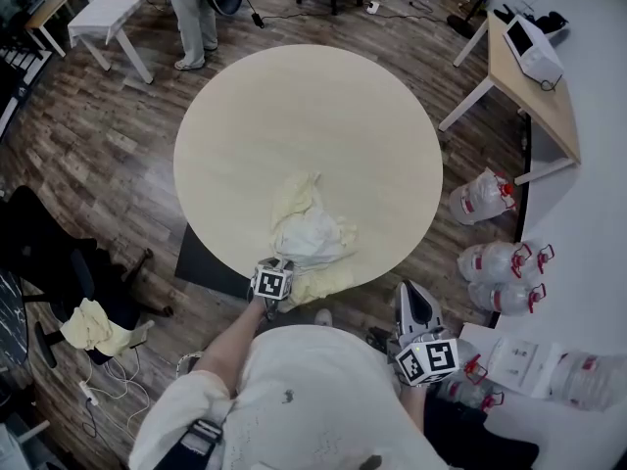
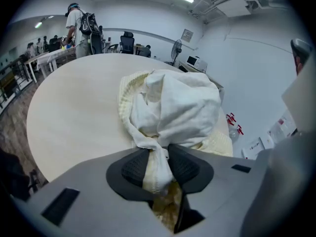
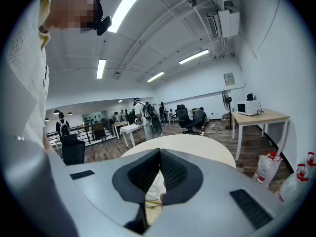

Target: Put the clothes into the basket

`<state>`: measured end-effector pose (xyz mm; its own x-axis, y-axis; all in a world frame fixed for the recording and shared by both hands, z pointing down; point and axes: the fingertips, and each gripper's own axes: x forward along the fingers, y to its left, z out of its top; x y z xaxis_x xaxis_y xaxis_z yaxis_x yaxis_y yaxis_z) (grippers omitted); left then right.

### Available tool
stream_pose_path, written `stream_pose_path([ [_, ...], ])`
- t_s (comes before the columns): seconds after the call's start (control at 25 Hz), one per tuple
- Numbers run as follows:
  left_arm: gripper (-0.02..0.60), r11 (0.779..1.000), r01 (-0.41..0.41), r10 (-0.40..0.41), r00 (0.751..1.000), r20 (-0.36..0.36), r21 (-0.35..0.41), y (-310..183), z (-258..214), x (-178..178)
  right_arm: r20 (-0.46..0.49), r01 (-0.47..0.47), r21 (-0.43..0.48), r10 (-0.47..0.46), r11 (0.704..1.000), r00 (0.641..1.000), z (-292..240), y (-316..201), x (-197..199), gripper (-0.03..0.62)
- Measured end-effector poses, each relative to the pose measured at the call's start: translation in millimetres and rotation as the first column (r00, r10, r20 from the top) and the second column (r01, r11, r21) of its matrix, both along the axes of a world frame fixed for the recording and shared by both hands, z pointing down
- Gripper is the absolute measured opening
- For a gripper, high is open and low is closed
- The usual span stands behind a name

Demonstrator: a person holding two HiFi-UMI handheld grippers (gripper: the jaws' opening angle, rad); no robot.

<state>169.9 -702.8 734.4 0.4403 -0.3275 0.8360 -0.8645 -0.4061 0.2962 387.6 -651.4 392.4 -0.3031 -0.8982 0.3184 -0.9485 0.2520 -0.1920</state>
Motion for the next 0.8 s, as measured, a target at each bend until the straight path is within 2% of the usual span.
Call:
stream_pose_path([
  [0.08, 0.109, 0.999, 0.01, -0.011, 1.0, -0.016, -0.033, 3, 0, 3, -0.001, 0.005, 0.0, -0.005, 1.0, 1.0, 0, 0, -1, 0.008],
  [0.24, 0.075, 1.0, 0.0, -0.001, 1.0, -0.021, -0.029, 6, -4, 0, 0.001, 0.012, 0.006, -0.012, 1.0, 1.0, -1, 1, -2, 0.008],
  [0.52, 0.072, 1.0, 0.015, -0.015, 0.999, -0.041, -0.015, 24, -14, 5, 0.008, 0.026, 0.01, -0.026, 1.0, 1.0, -2, 8, 7, 0.008],
  [0.8, 0.072, 0.999, 0.034, -0.031, 0.997, -0.069, 0.041, 36, -37, 12, 0.018, 0.052, 0.009, -0.052, 0.999, 0.998, -3, 18, 17, 0.008],
])
